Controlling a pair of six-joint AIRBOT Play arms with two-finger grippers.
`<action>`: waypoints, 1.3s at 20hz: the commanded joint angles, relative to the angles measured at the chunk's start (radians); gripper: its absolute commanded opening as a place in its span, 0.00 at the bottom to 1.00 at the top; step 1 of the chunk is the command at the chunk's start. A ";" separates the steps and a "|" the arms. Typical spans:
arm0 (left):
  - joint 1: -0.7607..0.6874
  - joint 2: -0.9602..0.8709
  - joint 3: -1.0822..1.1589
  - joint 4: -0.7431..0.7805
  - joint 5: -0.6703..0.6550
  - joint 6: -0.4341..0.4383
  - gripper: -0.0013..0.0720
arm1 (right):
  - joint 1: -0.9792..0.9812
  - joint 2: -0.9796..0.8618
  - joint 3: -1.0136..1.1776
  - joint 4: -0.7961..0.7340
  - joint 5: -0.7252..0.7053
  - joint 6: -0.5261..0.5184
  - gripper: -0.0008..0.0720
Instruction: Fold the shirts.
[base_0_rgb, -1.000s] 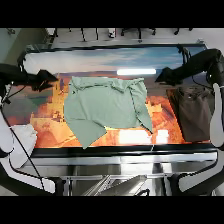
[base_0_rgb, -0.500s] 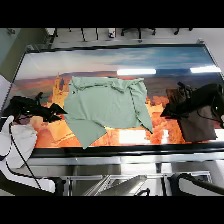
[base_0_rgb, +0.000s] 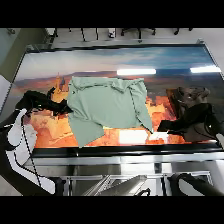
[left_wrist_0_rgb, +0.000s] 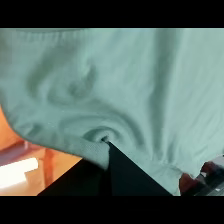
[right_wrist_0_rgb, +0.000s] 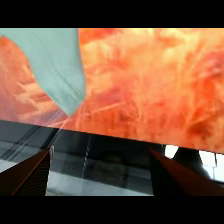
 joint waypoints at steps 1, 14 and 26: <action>-0.013 -0.007 0.056 -0.008 0.042 -0.019 0.04 | 0.114 -0.064 -0.029 -0.006 0.149 0.005 0.93; -0.014 -0.004 0.055 -0.012 0.074 -0.030 0.03 | 0.166 -0.209 0.111 0.050 0.226 0.006 0.04; 0.123 0.972 0.472 -0.193 -0.203 -0.147 0.03 | -0.271 0.256 1.004 0.936 0.166 -0.262 0.03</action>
